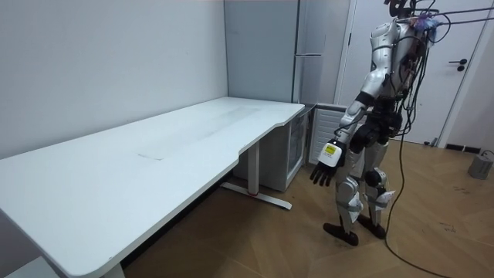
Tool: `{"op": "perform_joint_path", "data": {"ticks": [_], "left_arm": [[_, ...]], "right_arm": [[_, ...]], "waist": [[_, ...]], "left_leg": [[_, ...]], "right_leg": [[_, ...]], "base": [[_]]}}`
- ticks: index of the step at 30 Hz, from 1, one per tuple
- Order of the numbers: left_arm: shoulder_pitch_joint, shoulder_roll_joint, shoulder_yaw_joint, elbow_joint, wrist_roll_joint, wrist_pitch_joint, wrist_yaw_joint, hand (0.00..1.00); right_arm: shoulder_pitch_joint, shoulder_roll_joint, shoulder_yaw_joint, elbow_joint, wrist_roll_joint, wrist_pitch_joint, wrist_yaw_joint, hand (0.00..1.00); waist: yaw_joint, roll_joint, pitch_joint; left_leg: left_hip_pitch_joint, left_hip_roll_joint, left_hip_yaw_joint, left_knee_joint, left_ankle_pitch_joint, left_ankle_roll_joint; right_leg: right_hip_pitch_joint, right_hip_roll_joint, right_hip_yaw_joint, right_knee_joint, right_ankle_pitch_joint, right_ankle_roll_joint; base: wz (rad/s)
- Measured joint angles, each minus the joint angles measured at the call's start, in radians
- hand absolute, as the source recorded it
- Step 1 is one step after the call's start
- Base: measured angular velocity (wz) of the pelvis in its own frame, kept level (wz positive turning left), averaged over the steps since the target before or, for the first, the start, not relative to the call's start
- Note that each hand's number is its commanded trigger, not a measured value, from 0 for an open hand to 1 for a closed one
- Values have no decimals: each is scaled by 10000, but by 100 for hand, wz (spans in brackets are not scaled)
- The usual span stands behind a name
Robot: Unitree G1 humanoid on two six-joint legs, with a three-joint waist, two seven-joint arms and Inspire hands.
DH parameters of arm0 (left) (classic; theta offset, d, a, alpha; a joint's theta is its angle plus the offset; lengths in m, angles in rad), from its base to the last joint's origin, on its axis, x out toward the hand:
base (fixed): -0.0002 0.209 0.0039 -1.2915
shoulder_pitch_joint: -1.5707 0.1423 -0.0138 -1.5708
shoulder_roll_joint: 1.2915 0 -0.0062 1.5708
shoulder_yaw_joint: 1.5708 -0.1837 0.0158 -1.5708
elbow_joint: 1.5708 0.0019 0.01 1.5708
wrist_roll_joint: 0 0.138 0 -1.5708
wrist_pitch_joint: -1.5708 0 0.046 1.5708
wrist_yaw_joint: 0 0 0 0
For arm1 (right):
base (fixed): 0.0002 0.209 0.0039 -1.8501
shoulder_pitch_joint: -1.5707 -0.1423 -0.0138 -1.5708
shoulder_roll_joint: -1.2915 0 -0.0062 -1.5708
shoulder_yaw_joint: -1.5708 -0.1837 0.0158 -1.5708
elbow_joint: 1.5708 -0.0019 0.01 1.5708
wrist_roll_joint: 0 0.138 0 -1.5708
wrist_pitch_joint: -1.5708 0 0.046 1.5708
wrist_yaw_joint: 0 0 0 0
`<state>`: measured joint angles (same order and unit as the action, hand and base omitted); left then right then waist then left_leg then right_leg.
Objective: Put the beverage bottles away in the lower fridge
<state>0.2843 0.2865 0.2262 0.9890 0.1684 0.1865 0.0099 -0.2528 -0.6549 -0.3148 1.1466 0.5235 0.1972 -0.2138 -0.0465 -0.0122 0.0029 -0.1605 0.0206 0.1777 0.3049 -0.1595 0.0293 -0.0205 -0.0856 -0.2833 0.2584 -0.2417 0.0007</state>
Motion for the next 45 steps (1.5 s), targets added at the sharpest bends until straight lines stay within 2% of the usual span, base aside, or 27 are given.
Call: {"op": "perform_joint_path", "data": {"ticks": [2, 7, 10, 11, 15, 16, 18, 21, 23, 25, 26, 28, 30, 32, 33, 34, 35, 36, 37, 38, 39, 40, 41, 43, 44, 45], "left_arm": [[-120, 36, -159, 2, 0, -2, 0, 0], [-120, 41, -350, 81, 7, 9, -15, 0], [-122, 42, -425, 101, 6, -17, -89, 0], [-121, 52, -423, 102, 6, -46, -215, 0], [-220, 56, -507, 103, 7, -49, -424, 0], [-273, 58, -630, 117, 7, -51, -469, 0], [-346, 58, -798, 119, 7, -66, -641, 0], [-419, 99, -1434, 130, 9, -76, -793, 0], [-426, 107, -1793, 111, 8, -192, -888, 0], [-442, 100, -1928, 115, 21, -242, -885, 0], [-506, 86, -1974, 186, 29, -236, -895, 0], [-528, 85, -2250, 233, 154, -223, -945, 0], [-631, 89, -2649, 233, 165, -143, -1059, 0], [-1000, 88, -3479, 390, 182, -128, -1088, 0], [-1129, 72, -3679, 457, 190, -128, -1102, 0], [-1420, -3, -3892, 610, 201, -148, -1144, 0], [-1630, -84, -3934, 631, 207, -190, -1209, 0], [-1711, -108, -4031, 632, 209, -196, -1233, 0], [-1807, -138, -4335, 635, 203, -188, -1252, 0], [-1918, -205, -4407, 616, 196, -111, -1233, 0], [-1935, -240, -4474, 629, 197, -47, -1214, 0], [-1984, -284, -4647, 627, 196, 91, -1208, 0], [-1970, -329, -4680, 622, 200, 206, -1183, 0], [-1885, -346, -4665, 606, 197, 327, -1013, 0], [-1850, -355, -4666, 620, 192, 378, -956, 0], [-1834, -361, -4663, 626, 192, 393, -920, 0]], "right_arm": [[1, 4, 259, 215, 302, 0, 213, 0], [12, -6, 377, 702, 573, -83, 517, 0], [32, -4, 401, 1040, 907, -241, 730, 0], [99, 15, 415, 1063, 1008, -247, 860, 0], [204, 200, 569, 1059, 1124, -303, 1049, 0], [210, 246, 592, 1056, 1264, -344, 1115, 0], [210, 285, 661, 1039, 1339, -376, 1338, 0], [235, 562, 1259, 968, 1505, -645, 1498, 0], [495, 906, 1947, 627, 1664, -941, 1554, 0], [797, 1228, 2194, 152, 1784, -1101, 1579, 0], [1019, 1443, 2435, -204, 1838, -1236, 1619, 0], [1498, 1674, 3004, -1129, 1778, -1338, 1620, 0], [1815, 1936, 3884, -1981, 1774, -1367, 1671, 0], [1989, 2397, 5642, -3118, 1771, -1261, 1935, 0], [1989, 2541, 6111, -3463, 1773, -1242, 2179, 0], [1981, 2933, 6872, -4081, 1758, -1151, 2470, 0], [1946, 3336, 7195, -4392, 1805, -1143, 2875, 0], [1889, 3525, 7307, -4538, 1808, -1133, 3130, 0], [1528, 3843, 7686, -4618, 1906, -1126, 3830, 0], [934, 4214, 8086, -4627, 1990, -1074, 4614, 0], [648, 4428, 8298, -4651, 2091, -1072, 4951, 0], [208, 4659, 8682, -4749, 2367, -1093, 5570, 0], [-104, 5009, 9014, -4749, 2613, -1064, 6142, 0], [-425, 5430, 9361, -4778, 2695, -809, 6899, 0], [-535, 5509, 9579, -4876, 2785, -628, 7351, 0], [-537, 5517, 9647, -4899, 2825, -560, 7565, 0]], "waist": [[71, 105, -8], [191, 171, -9], [208, 245, -41], [219, 224, -17], [188, 222, -13], [180, 204, -5], [188, 286, -64], [188, 216, -53], [209, 171, -18], [249, 116, -24], [428, 91, -11], [593, 93, -8], [649, 110, -5], [877, 155, 9], [953, 181, 7], [1223, 226, 4], [1435, 316, 17], [1543, 389, 22], [1818, 535, 50], [1981, 595, 54], [2116, 682, 92], [2251, 724, 166], [2478, 790, 135], [2741, 718, 129], [2852, 629, 152], [2945, 554, 137]], "left_leg": [[-37, 5, 0, -11, 0, -1], [-37, 13, -1, -40, -2, -4], [-31, 13, -1, -47, -7, -13], [-35, 14, -18, -49, -9, -15], [-46, 11, -89, -34, -11, -19], [-59, 0, -183, -23, -14, -30], [-130, 27, -182, 14, -19, -38], [-171, 57, -156, 37, -8, -55], [-222, 182, -160, 121, -38, -121], [-369, 267, -163, 256, -112, -214], [-415, 383, -167, 323, -167, -278], [-474, 461, -303, 409, -204, -362], [-556, 566, -363, 436, -147, -459], [-604, 702, -478, 454, -56, -608], [-624, 739, -500, 457, -25, -654], [-648, 785, -551, 376, 62, -736], [-753, 799, -751, 399, 122, -799], [-797, 793, -849, 416, 155, -823], [-809, 757, -995, 384, 232, -852], [-766, 700, -1011, 270, 379, -872], [-751, 669, -1018, 232, 462, -878], [-719, 574, -1093, 158, 605, -897], [-737, 496, -1134, 109, 698, -885], [-739, 342, -1215, 2, 830, -871], [-763, 340, -1216, -28, 832, -870], [-779, 336, -1218, -44, 832, -870]], "right_leg": [[-74, 3, 33, 25, -2, -3], [-118, 9, 59, 39, -6, -6], [-90, 12, 41, 26, -5, -8], [-63, 19, 34, 1, -5, -8], [-56, 21, -1, 0, -1, -15], [-71, 24, -30, 3, 2, -20], [-152, 26, -38, 6, 27, -58], [-170, 91, 62, -3, 98, -98], [-208, 177, 104, -31, 159, -163], [-279, 313, 198, -40, 196, -226], [-350, 425, 373, -34, 225, -276], [-432, 550, 491, -56, 262, -295], [-538, 666, 526, -52, 351, -419], [-579, 848, 560, -95, 435, -563], [-597, 897, 555, -105, 441, -590], [-677, 955, 536, -70, 450, -686], [-700, 978, 342, -47, 419, -769], [-709, 978, 277, -8, 387, -811], [-714, 945, 93, 106, 297, -871], [-841, 838, -45, 342, 135, -901], [-853, 781, -159, 426, 66, -915], [-857, 679, -345, 579, -17, -1025], [-802, 640, -486, 618, -134, -1004], [-733, 471, -854, 743, -325, -994], [-667, 446, -1029, 727, -396, -1001], [-668, 443, -1059, 724, -419, -1007]], "base": [[0], [-3], [0], [3], [0], [-8], [-11], [-15], [-18], [-25], [-40], [-43], [-24], [-12], [-4], [17], [30], [48], [51], [50], [57], [73], [76], [74], [59], [30]]}}
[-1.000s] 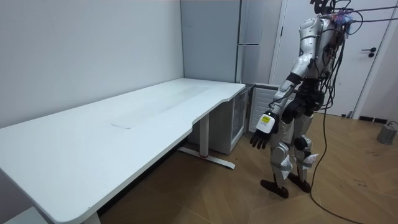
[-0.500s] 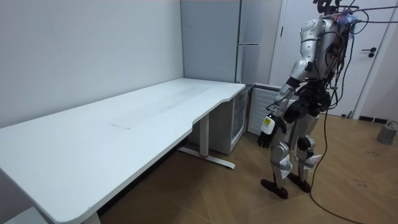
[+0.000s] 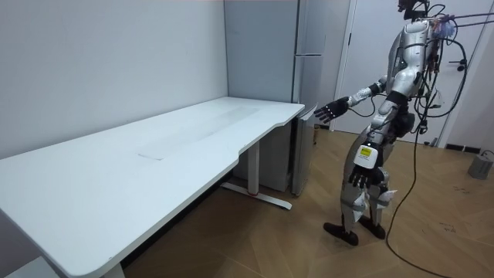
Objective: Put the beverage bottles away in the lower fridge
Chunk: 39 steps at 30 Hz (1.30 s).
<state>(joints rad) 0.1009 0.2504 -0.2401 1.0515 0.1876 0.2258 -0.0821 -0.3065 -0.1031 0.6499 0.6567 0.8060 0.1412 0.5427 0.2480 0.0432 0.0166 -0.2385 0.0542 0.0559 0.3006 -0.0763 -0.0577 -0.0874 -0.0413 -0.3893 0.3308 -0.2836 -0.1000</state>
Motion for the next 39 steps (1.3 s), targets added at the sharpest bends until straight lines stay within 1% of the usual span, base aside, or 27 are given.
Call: {"op": "perform_joint_path", "data": {"ticks": [1, 2, 4, 5, 8, 11, 14, 16, 18, 20, 21, 22, 23, 25, 26, 28, 29, 30, 31, 32, 33, 34, 35, 36, 37, 38, 39], "left_arm": [[24, -11, 18, 16, 0, 2, 80, 0], [0, -18, 31, 25, 0, -3, 133, 0], [-41, -85, 26, 23, -1, -80, 141, 0], [-79, -187, 17, 23, -3, -103, 142, 0], [-210, -348, 8, 19, -31, -144, 152, 0], [-308, -332, 23, 62, -18, -153, 394, 0], [-225, -350, 103, 97, -26, -148, 529, 0], [-190, -387, 121, 310, -132, -145, 525, 0], [-91, -388, 294, 367, -500, -147, 523, 0], [-81, -400, 545, 462, -783, -157, 513, 0], [-51, -413, 693, 472, -792, -160, 509, 0], [103, -412, 905, 489, -951, -222, 528, 0], [235, -411, 1026, 512, -1115, -231, 534, 0], [243, -413, 1175, 551, -1184, -236, 531, 0], [247, -411, 1249, 582, -1183, -246, 548, 0], [371, -430, 1503, 718, -1172, -380, 551, 0], [465, -406, 1686, 728, -1167, -448, 599, 0], [533, -384, 1714, 735, -1162, -472, 653, 0], [639, -377, 1846, 824, -1179, -502, 728, 0], [645, -364, 1982, 891, -1192, -526, 732, 0], [640, -355, 2036, 892, -1188, -530, 734, 0], [639, -346, 2153, 915, -1174, -542, 749, 0], [641, -349, 2179, 1008, -1170, -541, 765, 0], [653, -353, 2177, 1019, -1171, -537, 781, 0], [667, -352, 2183, 1019, -1171, -524, 825, 0], [665, -345, 2181, 1013, -1174, -508, 917, 0], [667, -327, 2170, 1017, -1178, -503, 959, 0]], "right_arm": [[14, -4, 110, 5, 67, 144, 296, 0], [24, -5, 293, 6, 91, 210, 514, 0], [77, -163, 404, 26, 73, 474, 708, 0], [112, -238, 431, 26, 50, 605, 738, 0], [114, -212, 428, 27, -84, 744, 866, 0], [118, -232, 411, 106, -631, 793, 958, 0], [161, -319, 324, 197, -1000, 783, 970, 0], [305, -412, 214, 595, -1319, 785, 993, 0], [618, -531, -88, 867, -1941, 787, 973, 0], [833, -871, -395, 1365, -2469, 786, 858, 0], [896, -915, -573, 1578, -2639, 772, 822, 0], [994, -938, -995, 2144, -3097, 768, 664, 0], [1188, -1066, -1336, 2609, -3508, 762, 351, 0], [1424, -1374, -1717, 3347, -3704, 754, -72, 0], [1657, -1529, -2150, 3814, -3836, 743, -392, 0], [2007, -1715, -2811, 4524, -4216, 643, -811, 0], [2218, -1784, -3201, 4862, -4568, 639, -1072, 0], [2292, -1798, -3385, 5051, -4653, 629, -1186, 0], [2497, -1822, -3759, 5335, -4675, 591, -1403, 0], [2673, -1826, -4006, 5546, -4750, 551, -1643, 0], [2784, -1840, -4059, 5547, -4806, 538, -1776, 0], [2963, -1819, -4213, 5546, -5057, 521, -2003, 0], [3075, -1785, -4421, 5550, -5263, 508, -2170, 0], [3113, -1755, -4534, 5549, -5277, 470, -2265, 0], [3144, -1704, -4656, 5545, -5283, 353, -2389, 0], [3177, -1687, -4698, 5544, -5281, 293, -2506, 0], [3184, -1667, -4758, 5531, -5281, 279, -2567, 0]], "waist": [[166, -151, -54], [277, -427, -19], [327, -731, 21], [326, -793, 37], [336, -799, 35], [342, -790, 34], [337, -848, -2], [296, -866, -12], [260, -942, -76], [129, -992, -105], [119, -994, -107], [-12, -1022, -115], [-102, -1033, -166], [-222, -1063, -179], [-307, -1087, -179], [-501, -1071, -162], [-669, -1051, -166], [-784, -1053, -162], [-959, -1000, -117], [-1136, -985, -106], [-1162, -972, -106], [-1184, -974, -101], [-1221, -921, -99], [-1299, -870, -116], [-1383, -754, -108], [-1444, -647, -95], [-1512, -637, -89]], "left_leg": [[-22, -6, -4, -7, 0, -1], [-28, -20, -12, -4, -6, -6], [-39, -38, -16, 32, -13, -13], [-32, -34, -12, 91, -66, -43], [100, -40, 141, 82, -133, -34], [346, -126, 126, -45, -134, -29], [506, -179, 143, -140, -164, 14], [651, -243, 108, -180, -179, 23], [658, -325, 2, -159, -214, 77], [635, -370, -15, -99, -314, 155], [664, -382, 0, -102, -345, 154], [756, -448, 41, -100, -412, 229], [838, -521, 174, -90, -471, 316], [911, -604, 269, -33, -630, 447], [955, -697, 362, 16, -720, 568], [1114, -794, 471, 76, -943, 688], [1262, -861, 472, 76, -1076, 815], [1346, -889, 468, 90, -1163, 903], [1523, -943, 410, 137, -1245, 997], [1591, -946, 241, 311, -1396, 1104], [1602, -967, 202, 417, -1491, 1166], [1605, -1006, 152, 574, -1624, 1262], [1617, -1030, -16, 720, -1733, 1360], [1643, -1045, -232, 790, -1774, 1424], [1688, -1067, -765, 799, -1799, 1492], [1746, -1042, -1146, 743, -1749, 1545], [1793, -1049, -1267, 704, -1733, 1566]], "right_leg": [[23, -6, -64, -32, -11, -10], [119, -10, -139, -68, -20, -26], [260, 3, -278, -247, -16, -32], [337, 17, -294, -308, -15, -30], [510, 29, -286, -449, -23, 5], [699, 7, -291, -562, -57, 81], [815, -40, -292, -597, -85, 130], [1046, -67, -357, -753, -59, 171], [1123, -129, -428, -758, -89, 232], [1228, -165, -533, -773, -114, 278], [1252, -184, -535, -756, -121, 293], [1343, -264, -556, -699, -164, 370], [1426, -344, -581, -631, -204, 459], [1451, -491, -574, -401, -299, 626], [1419, -657, -563, -118, -384, 768], [1363, -935, -504, 609, -478, 935], [1244, -1141, -358, 1306, -478, 943], [1199, -1189, -256, 1634, -446, 999], [1196, -1276, -105, 2105, -331, 1184], [1206, -1280, 164, 2403, -210, 1320], [1203, -1266, 361, 2476, -142, 1394], [1188, -1192, 814, 2587, -50, 1477], [1127, -1056, 1250, 2595, 95, 1479], [1084, -942, 1505, 2529, 140, 1503], [1041, -666, 1990, 2091, -2, 1508], [1016, -393, 2182, 1408, -109, 1444], [1018, -321, 2249, 1068, -105, 1443]], "base": [[8], [5], [13], [10], [0], [7], [1], [5], [16], [13], [4], [4], [5], [8], [9], [12], [17], [21], [25], [24], [19], [9], [9], [7], [8], [10], [33]]}}
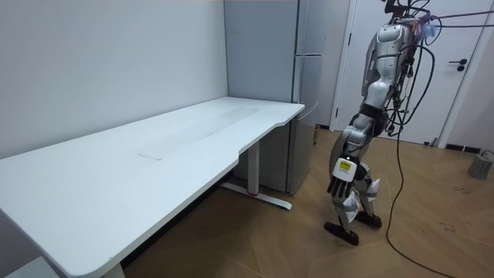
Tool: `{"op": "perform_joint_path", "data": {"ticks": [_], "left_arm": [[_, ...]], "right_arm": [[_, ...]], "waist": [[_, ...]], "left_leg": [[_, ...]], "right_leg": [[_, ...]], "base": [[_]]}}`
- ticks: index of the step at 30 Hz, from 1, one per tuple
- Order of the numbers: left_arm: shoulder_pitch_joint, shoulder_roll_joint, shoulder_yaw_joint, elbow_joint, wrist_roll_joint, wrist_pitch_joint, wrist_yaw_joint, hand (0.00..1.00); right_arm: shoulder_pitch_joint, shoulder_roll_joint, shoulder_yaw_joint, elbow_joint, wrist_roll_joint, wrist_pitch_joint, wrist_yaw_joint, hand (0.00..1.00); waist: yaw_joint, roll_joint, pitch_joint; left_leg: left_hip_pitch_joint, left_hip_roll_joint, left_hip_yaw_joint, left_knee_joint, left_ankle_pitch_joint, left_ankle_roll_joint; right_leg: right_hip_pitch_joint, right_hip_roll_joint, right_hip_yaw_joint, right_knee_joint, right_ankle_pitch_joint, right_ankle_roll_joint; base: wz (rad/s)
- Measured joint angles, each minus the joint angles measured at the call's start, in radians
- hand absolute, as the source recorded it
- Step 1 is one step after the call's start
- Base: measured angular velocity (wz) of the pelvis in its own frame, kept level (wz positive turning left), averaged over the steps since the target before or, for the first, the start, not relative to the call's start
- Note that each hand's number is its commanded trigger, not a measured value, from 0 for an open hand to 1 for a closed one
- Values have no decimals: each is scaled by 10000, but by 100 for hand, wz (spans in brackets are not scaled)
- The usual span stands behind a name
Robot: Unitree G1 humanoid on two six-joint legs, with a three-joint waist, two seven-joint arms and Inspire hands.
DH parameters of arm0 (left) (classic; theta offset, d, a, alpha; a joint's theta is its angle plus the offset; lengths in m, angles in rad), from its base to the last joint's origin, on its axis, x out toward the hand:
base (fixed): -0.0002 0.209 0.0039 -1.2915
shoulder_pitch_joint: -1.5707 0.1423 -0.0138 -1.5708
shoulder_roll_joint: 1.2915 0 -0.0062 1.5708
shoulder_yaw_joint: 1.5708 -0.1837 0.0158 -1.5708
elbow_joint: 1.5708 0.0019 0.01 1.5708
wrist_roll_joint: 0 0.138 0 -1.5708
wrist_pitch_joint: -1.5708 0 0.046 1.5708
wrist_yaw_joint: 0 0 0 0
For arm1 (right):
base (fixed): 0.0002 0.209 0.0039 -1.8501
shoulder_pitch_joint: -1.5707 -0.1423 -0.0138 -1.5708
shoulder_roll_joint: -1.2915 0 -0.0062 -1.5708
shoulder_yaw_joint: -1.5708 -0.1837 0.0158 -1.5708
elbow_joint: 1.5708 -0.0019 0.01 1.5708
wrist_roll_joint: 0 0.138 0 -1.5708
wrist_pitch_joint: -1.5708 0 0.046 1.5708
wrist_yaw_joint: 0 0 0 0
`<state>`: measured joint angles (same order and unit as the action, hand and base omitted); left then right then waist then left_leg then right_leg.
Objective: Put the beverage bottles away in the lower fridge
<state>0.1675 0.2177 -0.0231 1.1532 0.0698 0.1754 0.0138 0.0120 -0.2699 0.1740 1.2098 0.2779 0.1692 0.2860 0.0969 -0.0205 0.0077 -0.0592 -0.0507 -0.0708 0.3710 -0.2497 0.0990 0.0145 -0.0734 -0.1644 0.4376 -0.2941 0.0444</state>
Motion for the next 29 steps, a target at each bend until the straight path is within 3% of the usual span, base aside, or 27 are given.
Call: {"op": "perform_joint_path", "data": {"ticks": [1, 2, 3, 5, 8, 17, 29], "left_arm": [[54, 67, -3, 3, 1, 16, 64, 0], [109, 157, 21, -7, 22, 20, 105, 0], [118, 194, 58, -10, 46, 25, 145, 0], [128, 48, 202, -63, 84, 65, 244, 0], [252, -77, 234, -83, 115, 184, 344, 0], [601, -513, 940, -46, 137, 439, 434, 0], [645, -715, 1396, -18, 1188, 773, 135, 0]], "right_arm": [[13, 117, -113, 9, -5, -33, -195, 0], [23, 290, -235, 75, -30, -57, -328, 0], [60, 387, -297, 158, -37, -73, -366, 0], [138, 474, -605, 347, -16, -28, -483, 0], [204, 502, -611, 342, -20, 33, -665, 0], [501, 559, -990, 344, -43, -181, -979, 0], [651, 565, -1299, 347, -90, -152, -1004, 0]], "waist": [[-181, -69, -4], [-275, -289, 15], [-363, -412, 10], [-392, -366, -29], [-372, -346, -31], [-382, -198, 36], [-371, -171, 9]], "left_leg": [[57, -77, -216, -63, 18, 30], [191, -273, -285, -137, 23, 57], [222, -395, -357, -123, 3, 81], [386, -465, -694, -134, -90, 76], [544, -454, -756, -291, -109, 45], [847, -420, -1029, -369, -224, -42], [747, -351, -1519, -451, -179, -172]], "right_leg": [[48, 72, 117, -702, 124, 20], [78, 77, 347, -1228, 739, -9], [79, 77, 507, -1440, 1021, 6], [533, 132, 578, -1860, 1050, 54], [799, 157, 493, -2168, 1055, 52], [1282, 267, 487, -2535, 1058, 47], [1293, 370, -25, -2530, 1044, 24]], "base": [[43], [47], [47], [38], [10], [6], [12]]}}
